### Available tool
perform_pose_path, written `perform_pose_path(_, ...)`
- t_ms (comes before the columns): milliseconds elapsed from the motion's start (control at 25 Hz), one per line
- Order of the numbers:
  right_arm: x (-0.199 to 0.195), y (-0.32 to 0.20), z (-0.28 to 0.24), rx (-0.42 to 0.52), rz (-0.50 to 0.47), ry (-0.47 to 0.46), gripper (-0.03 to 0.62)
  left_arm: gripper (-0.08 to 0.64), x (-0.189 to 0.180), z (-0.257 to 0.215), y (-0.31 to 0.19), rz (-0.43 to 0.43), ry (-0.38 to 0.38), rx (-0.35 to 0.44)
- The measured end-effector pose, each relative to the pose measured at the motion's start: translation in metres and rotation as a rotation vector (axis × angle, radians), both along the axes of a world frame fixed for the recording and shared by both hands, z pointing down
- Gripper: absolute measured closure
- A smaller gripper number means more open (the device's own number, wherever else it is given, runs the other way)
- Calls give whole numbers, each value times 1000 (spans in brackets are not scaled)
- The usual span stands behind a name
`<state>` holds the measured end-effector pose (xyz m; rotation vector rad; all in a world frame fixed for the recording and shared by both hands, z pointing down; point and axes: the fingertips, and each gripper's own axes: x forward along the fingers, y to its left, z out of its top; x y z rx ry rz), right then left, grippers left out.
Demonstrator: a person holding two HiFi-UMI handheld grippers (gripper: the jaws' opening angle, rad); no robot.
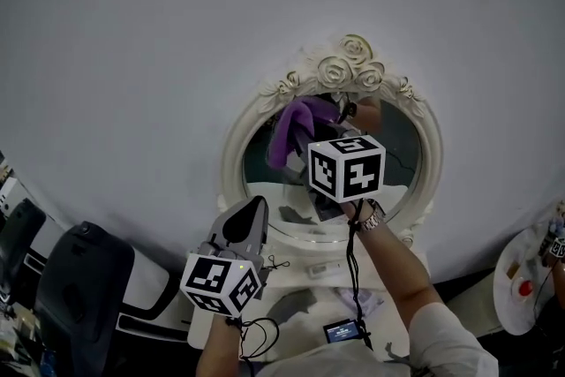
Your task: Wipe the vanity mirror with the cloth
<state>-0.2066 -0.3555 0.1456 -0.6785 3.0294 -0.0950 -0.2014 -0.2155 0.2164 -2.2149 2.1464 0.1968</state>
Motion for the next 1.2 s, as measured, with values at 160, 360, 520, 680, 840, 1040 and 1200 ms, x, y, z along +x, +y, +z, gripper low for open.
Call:
perform_pose_path(160, -9, -2, -5, 7, -8, -4, 537, 560, -1, -1, -1, 4, -16, -9)
perform_pose_path(360, 5, -11, -11, 24, 21, -29, 537, 560, 5, -1, -10, 32, -20, -11)
perform_pose_path(520, 26, -21, -16, 21, 44, -51, 537, 560, 15, 1, -19, 68, -22, -14)
perform_pose_path(680, 54, -33, -20, 36, 105, -70, 537, 560, 28, 1, -27, 114, -28, -13)
perform_pose_path(840, 82, -48, -19, 37, 167, -80, 537, 560, 40, 0, -39, 158, -24, -4)
perform_pose_path(1040, 116, -63, -13, 43, 240, -66, 537, 560, 65, 4, -54, 233, -24, -9)
perform_pose_path(1200, 141, -75, -6, 24, 289, -72, 537, 560, 76, 7, -58, 263, -18, -12)
